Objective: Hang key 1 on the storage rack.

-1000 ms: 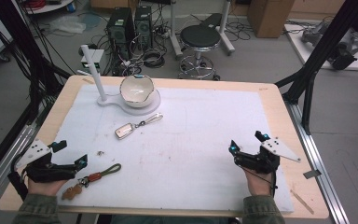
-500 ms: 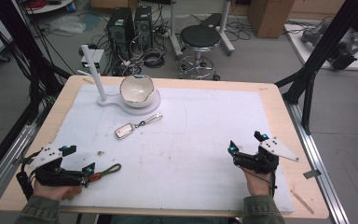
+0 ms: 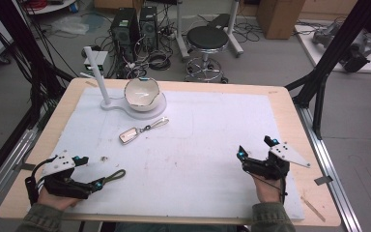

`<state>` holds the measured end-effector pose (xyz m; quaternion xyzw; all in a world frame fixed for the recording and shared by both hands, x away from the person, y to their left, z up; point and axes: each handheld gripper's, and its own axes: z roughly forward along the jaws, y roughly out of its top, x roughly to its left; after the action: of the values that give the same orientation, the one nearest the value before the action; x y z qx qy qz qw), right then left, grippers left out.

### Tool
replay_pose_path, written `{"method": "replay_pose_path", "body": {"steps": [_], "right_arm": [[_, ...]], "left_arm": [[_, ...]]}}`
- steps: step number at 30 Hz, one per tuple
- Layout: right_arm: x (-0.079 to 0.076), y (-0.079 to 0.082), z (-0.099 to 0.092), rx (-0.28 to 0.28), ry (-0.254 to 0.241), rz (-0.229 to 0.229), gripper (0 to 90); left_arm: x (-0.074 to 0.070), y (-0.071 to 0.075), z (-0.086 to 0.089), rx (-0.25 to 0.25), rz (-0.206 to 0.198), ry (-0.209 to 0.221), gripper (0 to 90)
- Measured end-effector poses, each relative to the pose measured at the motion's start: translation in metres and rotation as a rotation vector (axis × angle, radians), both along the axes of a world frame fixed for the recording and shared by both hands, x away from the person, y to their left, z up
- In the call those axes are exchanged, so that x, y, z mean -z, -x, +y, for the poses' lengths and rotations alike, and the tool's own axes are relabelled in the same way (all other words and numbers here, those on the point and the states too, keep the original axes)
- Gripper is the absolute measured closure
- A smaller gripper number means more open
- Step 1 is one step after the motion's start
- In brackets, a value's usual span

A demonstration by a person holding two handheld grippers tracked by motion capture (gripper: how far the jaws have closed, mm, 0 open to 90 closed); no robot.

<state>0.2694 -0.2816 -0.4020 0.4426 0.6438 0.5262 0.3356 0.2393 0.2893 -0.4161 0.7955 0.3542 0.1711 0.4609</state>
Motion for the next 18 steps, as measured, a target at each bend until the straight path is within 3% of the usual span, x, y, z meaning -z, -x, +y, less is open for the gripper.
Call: {"method": "replay_pose_path", "body": {"steps": [5, 10, 18], "right_arm": [[0.0001, 0.0003, 0.0001, 0.000, 0.000, 0.003, 0.9], [0.0001, 0.0002, 0.0001, 0.000, 0.004, 0.004, 0.9], [0.0002, 0.0001, 0.0001, 0.002, 0.006, 0.005, 0.9]], "left_arm": [[0.0023, -0.0002, -0.0008, 0.019, 0.025, 0.001, 3.5], [0.0046, -0.0006, 0.0006, 0.045, 0.055, 0.013, 8.9], [0.0082, -0.0013, -0.0015, 0.091, 0.101, -0.010, 12.6]]}}
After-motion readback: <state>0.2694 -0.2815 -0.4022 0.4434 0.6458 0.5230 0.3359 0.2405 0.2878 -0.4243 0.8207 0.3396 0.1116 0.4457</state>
